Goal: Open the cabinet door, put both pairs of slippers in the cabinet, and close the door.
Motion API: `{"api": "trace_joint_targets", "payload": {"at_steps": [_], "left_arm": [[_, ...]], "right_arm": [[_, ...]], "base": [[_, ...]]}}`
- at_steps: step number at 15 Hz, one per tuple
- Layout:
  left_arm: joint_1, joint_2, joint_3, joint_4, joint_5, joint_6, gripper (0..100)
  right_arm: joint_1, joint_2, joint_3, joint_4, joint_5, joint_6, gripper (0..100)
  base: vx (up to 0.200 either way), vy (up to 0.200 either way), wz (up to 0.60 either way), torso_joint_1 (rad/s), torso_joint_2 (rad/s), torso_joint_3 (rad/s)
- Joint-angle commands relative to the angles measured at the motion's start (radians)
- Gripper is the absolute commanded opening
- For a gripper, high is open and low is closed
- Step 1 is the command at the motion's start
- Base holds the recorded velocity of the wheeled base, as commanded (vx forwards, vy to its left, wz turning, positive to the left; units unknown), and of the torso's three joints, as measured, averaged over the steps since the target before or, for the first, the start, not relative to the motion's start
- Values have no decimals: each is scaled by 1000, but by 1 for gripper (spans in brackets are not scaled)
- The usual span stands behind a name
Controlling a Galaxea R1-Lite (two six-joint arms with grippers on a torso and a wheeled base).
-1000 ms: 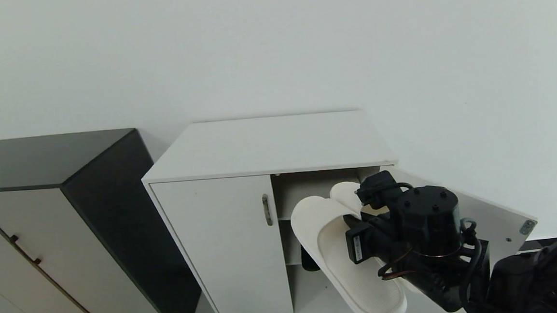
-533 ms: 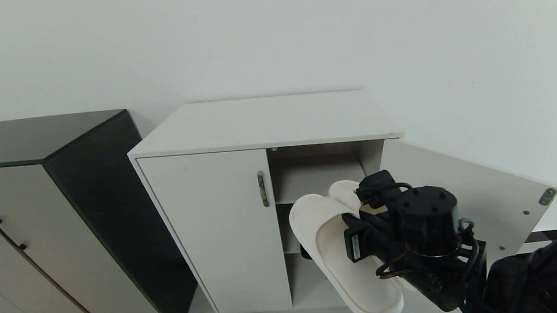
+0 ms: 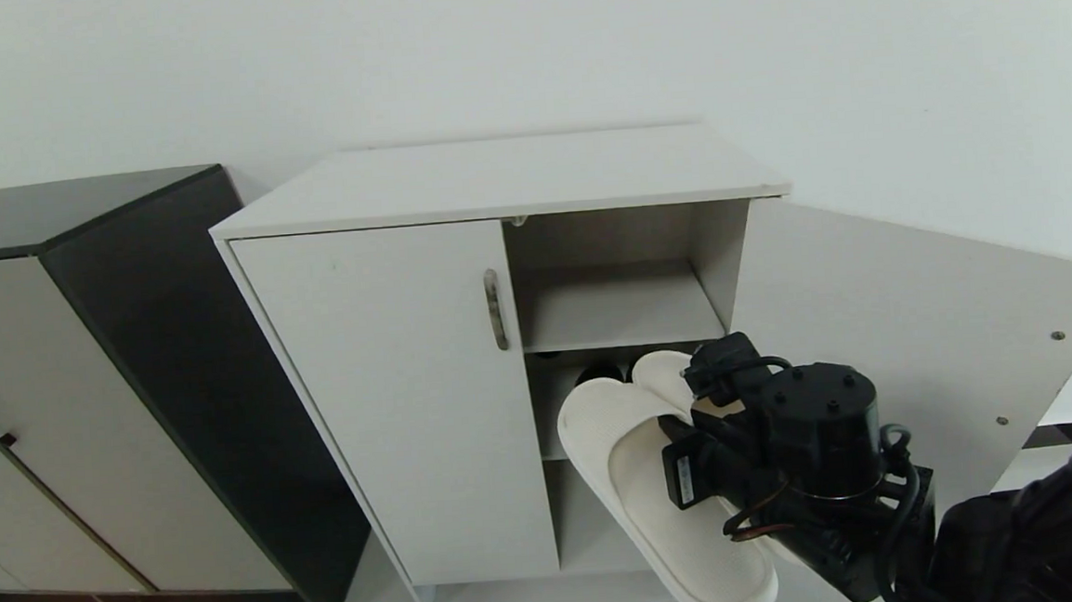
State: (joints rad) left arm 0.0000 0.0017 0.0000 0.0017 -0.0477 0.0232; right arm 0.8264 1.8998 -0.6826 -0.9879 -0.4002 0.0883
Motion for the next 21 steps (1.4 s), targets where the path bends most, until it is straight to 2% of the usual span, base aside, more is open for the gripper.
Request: {"api": "trace_joint_targets", "payload": {"at_steps": [1,10,17,21], "left_arm": [[0,0,0,0,0,0,0],[0,0,0,0,0,0,0],[0,0,0,0,0,0,0],[0,0,0,0,0,0,0]], "right_arm": [[-1,4,0,0,0,1,0],[0,10,5,-11,0,1,0],[13,12,34,-41,6,-30,0],[13,31,77,-163,55,-65,0]], "base": [[0,0,0,-119,466,334],[0,0,0,-64,427,362],[0,0,0,0,43,39],[0,0,0,0,0,0]]}}
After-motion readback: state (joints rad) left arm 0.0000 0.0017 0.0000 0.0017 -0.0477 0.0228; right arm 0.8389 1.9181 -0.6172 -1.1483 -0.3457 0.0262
